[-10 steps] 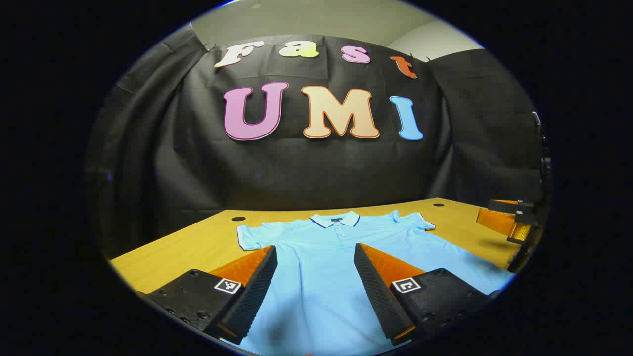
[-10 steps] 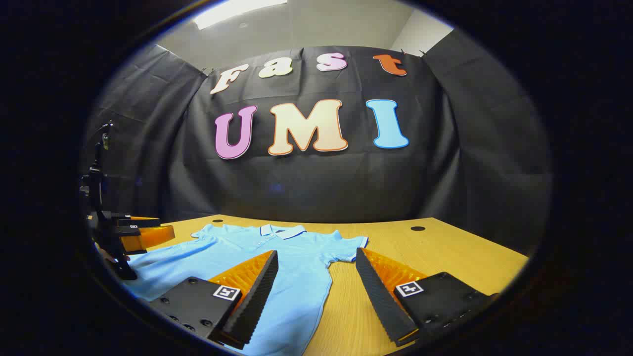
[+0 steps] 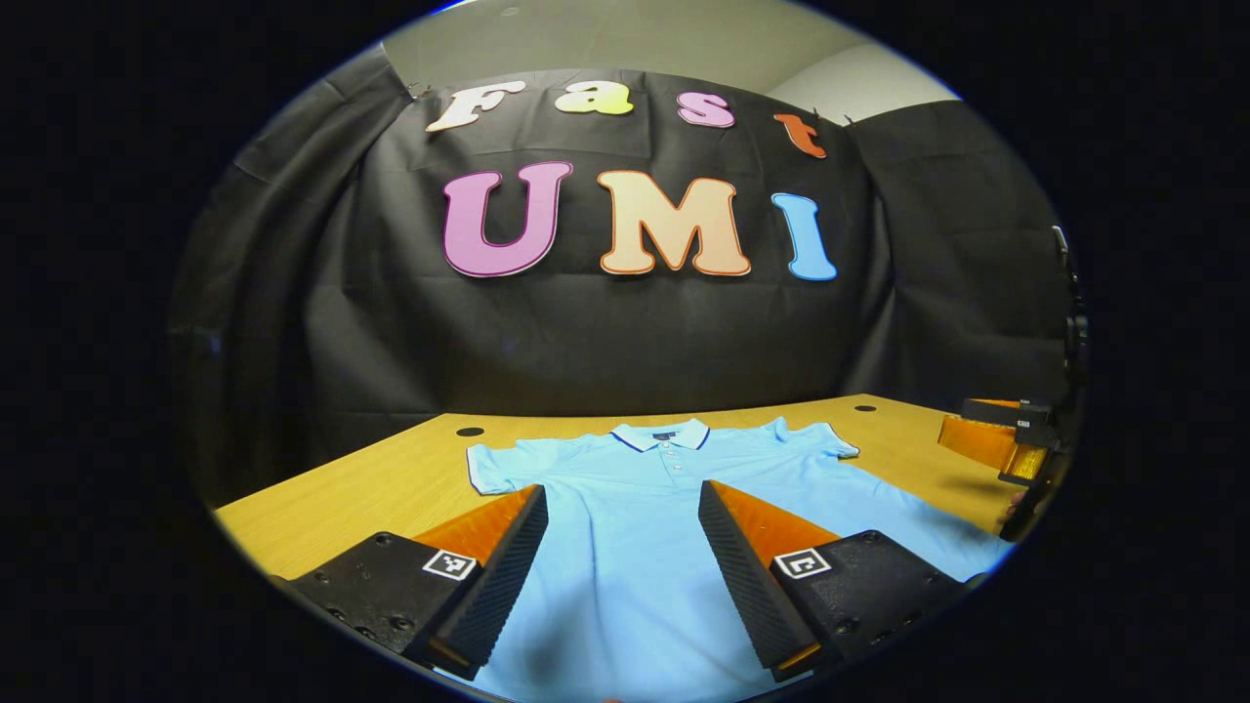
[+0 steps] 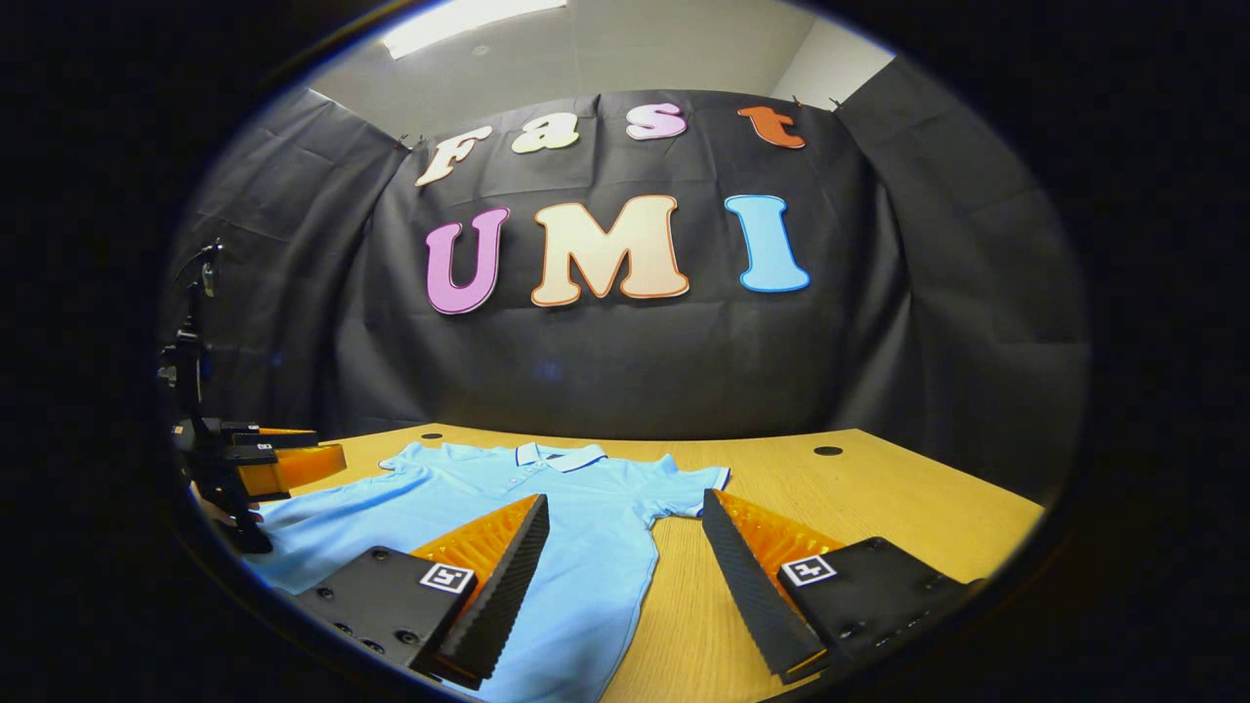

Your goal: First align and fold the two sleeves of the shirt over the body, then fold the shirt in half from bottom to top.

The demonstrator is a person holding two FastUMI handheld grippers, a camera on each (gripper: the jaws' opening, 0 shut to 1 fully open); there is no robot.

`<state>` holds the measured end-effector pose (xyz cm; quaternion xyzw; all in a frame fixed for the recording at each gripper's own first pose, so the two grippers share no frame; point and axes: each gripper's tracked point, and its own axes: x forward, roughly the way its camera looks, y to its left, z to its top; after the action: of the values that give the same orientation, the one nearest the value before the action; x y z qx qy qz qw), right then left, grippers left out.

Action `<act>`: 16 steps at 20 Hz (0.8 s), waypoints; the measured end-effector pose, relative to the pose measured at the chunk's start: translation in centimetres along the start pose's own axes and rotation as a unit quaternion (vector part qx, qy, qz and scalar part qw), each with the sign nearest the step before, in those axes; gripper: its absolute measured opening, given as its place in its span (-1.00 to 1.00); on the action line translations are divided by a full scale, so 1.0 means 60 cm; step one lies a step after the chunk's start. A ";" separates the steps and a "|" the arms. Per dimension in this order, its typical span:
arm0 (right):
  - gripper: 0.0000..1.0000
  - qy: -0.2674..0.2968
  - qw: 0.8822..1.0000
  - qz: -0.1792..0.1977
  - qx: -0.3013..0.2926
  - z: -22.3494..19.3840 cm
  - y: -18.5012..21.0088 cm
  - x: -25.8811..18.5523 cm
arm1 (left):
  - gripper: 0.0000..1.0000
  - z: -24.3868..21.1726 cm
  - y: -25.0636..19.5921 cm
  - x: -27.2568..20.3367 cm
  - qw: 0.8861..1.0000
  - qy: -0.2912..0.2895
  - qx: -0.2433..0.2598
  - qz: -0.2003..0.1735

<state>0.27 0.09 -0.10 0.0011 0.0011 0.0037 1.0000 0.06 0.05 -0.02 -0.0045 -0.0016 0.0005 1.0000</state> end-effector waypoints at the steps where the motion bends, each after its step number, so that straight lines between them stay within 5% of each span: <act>1: 0.96 0.000 1.000 -0.001 0.000 0.001 -0.001 0.000 | 0.89 -0.001 0.000 0.001 1.000 0.000 0.000 0.000; 16: 0.97 0.012 1.000 -0.014 0.000 -0.007 -0.014 0.010 | 0.89 0.000 0.001 0.001 1.000 0.000 0.001 0.001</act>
<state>0.86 -0.72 -0.52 0.0015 0.0132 -0.0101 0.9999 0.11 0.11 -0.01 -0.0034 -0.0012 0.0010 1.0000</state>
